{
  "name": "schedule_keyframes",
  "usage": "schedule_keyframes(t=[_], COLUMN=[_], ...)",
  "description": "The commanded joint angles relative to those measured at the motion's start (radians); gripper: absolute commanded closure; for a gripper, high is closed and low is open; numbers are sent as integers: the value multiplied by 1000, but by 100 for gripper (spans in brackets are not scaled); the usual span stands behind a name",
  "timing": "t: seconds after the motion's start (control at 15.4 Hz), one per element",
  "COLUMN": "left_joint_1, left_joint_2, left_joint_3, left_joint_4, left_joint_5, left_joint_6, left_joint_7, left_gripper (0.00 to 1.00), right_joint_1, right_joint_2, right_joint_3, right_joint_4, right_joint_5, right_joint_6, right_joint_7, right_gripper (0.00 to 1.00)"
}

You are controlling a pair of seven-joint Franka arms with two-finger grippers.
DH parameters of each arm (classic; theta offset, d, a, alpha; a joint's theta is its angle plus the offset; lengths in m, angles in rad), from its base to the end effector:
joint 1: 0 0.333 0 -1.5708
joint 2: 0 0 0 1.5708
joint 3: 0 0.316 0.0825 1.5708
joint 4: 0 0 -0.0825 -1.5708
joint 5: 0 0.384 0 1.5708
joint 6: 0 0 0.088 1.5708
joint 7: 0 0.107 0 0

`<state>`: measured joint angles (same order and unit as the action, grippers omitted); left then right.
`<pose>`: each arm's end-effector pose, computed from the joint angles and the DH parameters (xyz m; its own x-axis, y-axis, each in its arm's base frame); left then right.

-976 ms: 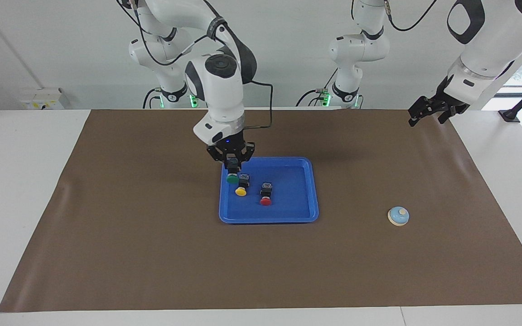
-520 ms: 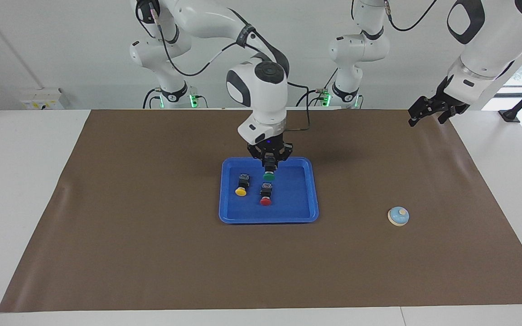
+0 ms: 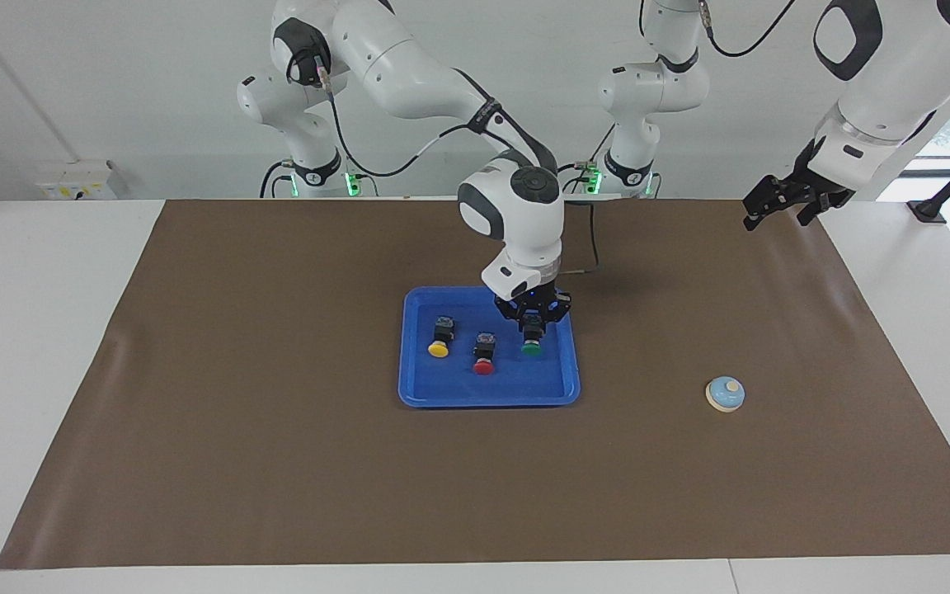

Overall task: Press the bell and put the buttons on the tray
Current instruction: 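Lower the green button into the tray and open the right gripper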

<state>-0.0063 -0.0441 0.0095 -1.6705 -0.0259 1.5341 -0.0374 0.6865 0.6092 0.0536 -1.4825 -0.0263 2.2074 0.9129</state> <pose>0.5343 -0.0010 0.5987 0.9949 0.0396 -0.0931 0.0419 -0.9989 0.0228 0.5386 0.4814 0.3297 0.9830 -0.1718 0.0649 -0.1651 -0.9815 -0.0969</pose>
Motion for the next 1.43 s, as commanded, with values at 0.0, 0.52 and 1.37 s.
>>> schedule_keyframes(t=[0.0, 0.52, 1.37], left_joint_1=[2, 2, 2], left_joint_2=[-20, -22, -22], left_joint_3=[1, 1, 1], left_joint_4=[-18, -18, -18], left_joint_5=[-8, -8, -8], left_joint_6=[4, 4, 4], left_joint_7=[-9, -9, -9], left_gripper=[0, 0, 0], right_joint_1=[-2, 7, -226], right_joint_2=[-3, -6, -212], right_joint_3=[-6, -6, -15], right_joint_4=[-18, -45, -19], right_joint_5=[-6, -4, 11], right_joint_6=[31, 61, -175], right_joint_7=[6, 11, -122], right_gripper=[100, 0, 0])
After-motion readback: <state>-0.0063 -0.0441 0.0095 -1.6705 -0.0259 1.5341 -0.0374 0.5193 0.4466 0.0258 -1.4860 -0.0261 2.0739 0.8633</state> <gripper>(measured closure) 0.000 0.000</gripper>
